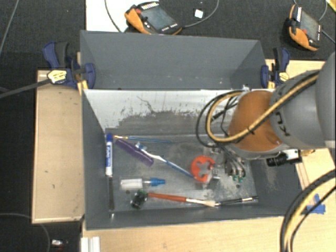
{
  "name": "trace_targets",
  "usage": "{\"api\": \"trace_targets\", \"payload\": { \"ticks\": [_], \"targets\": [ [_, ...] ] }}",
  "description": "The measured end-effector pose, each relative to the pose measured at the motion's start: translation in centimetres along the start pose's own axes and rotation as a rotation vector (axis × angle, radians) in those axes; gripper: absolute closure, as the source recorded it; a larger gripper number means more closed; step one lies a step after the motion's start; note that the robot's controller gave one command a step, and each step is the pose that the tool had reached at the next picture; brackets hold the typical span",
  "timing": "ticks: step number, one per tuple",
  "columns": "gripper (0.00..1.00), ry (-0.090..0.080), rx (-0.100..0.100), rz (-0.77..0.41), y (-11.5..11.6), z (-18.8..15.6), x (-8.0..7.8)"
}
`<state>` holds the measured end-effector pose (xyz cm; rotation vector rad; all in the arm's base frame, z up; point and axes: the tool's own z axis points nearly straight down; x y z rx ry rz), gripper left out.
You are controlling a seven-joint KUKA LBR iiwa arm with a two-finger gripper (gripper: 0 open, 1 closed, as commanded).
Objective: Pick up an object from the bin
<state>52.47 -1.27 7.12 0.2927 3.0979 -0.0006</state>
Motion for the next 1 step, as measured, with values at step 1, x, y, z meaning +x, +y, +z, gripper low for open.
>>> {"api": "trace_targets", "payload": {
  "ticks": [1],
  "targets": [
    [1.00, 0.016, -0.001, -0.068, -0.43, 0.10, -1.91]
  ]
}}
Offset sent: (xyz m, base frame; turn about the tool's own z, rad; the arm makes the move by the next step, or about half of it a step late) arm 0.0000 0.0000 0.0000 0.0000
